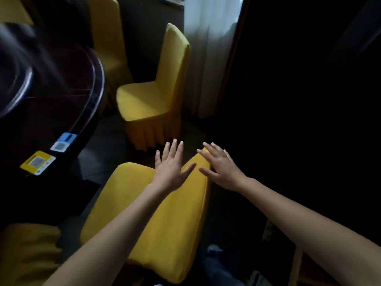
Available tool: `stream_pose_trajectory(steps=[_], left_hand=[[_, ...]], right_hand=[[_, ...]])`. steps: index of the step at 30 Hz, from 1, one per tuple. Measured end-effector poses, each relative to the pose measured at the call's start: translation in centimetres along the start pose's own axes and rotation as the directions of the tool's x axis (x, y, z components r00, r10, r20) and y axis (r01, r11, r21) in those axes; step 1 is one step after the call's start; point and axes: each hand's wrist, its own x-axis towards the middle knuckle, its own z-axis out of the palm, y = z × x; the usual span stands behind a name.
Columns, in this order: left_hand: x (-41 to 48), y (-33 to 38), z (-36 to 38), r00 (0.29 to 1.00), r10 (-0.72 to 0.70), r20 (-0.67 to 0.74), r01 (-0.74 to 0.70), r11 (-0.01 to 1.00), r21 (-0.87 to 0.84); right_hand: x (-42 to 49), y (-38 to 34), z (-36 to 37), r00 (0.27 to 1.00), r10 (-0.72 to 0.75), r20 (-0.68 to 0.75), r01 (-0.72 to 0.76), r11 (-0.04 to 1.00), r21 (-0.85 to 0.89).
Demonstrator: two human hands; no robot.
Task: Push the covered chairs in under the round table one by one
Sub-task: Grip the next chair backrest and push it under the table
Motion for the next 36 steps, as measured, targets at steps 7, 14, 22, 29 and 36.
stream_pose_trajectory(steps=[7, 14, 22, 29, 36], left_hand=[[-2.2, 1.1, 3.0, 0.958, -0.287, 0.020, 0.288, 0.958, -0.008], [-8.8, 1.1, 6.7, 0.814, -0.452, 0.364, 0.565, 0.760, -0.321], [-13.8, 2.9, 7.5, 0.769, -0.372, 0.520, 0.630, 0.580, -0.516], [-16.1, 4.1, 7.7, 0.794, -0.555, 0.249, 0.608, 0.734, -0.303], [-15.6, 5.1, 7.9, 0.800, -0.599, 0.026, 0.593, 0.785, -0.179]], right_hand=[[3.8, 2.6, 1.1, 0.893, -0.380, 0.243, 0.386, 0.922, 0.024], [4.2, 3.5, 0.3, 0.763, -0.553, 0.336, 0.575, 0.817, 0.038], [4.3, 3.9, 0.0, 0.732, -0.601, 0.322, 0.641, 0.768, -0.023], [4.5, 4.2, 0.8, 0.720, -0.647, 0.252, 0.684, 0.723, -0.099], [5.3, 4.0, 1.3, 0.711, -0.663, 0.236, 0.701, 0.694, -0.162]])
